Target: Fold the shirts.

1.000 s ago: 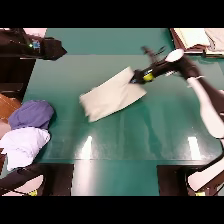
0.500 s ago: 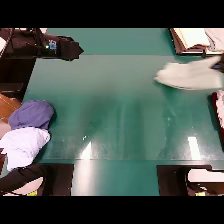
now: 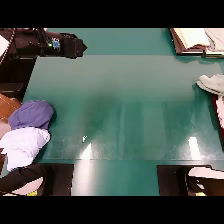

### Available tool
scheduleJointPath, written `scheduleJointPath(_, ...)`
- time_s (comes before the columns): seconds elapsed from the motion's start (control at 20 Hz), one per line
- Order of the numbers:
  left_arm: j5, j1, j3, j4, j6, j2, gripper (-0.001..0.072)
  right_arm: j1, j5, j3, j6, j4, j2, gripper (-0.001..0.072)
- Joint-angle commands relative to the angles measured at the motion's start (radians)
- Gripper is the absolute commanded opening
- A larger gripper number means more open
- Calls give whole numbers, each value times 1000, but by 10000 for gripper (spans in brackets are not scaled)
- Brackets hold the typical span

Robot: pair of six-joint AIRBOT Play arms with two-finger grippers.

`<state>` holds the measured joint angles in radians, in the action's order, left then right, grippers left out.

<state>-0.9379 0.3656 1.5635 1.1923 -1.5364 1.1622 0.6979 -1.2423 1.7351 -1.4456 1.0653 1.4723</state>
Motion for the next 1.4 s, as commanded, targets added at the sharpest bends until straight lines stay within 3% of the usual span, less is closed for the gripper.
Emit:
scheduleJointPath(0.0, 2, 0, 0, 0, -2, 0, 29, 19, 39, 58, 2, -4, -2, 19)
scheduleJointPath(0.5, 1, 0, 0, 5, 0, 0, 29, 107, -197, 271, 2, 13, -3, 19)
scheduleJointPath(0.65, -7, 0, 0, 5, 1, 0, 29, 140, -295, 271, 2, 117, -8, 19)
scheduleJointPath(1.05, -29, 0, 0, 5, 26, 0, 29, 239, -312, -109, 2, 406, -200, 24)
scheduleJointPath(1.1, -28, 0, 0, 6, 27, 0, 29, 260, -313, -151, 2, 424, -222, 61)
scheduleJointPath(1.3, -29, 0, 0, 5, 27, 0, 29, 357, -299, -266, 0, 448, -293, 596)
scheduleJointPath(1.35, -29, 0, 0, 5, 27, 0, 29, 371, -285, -277, -13, 425, -307, 619)
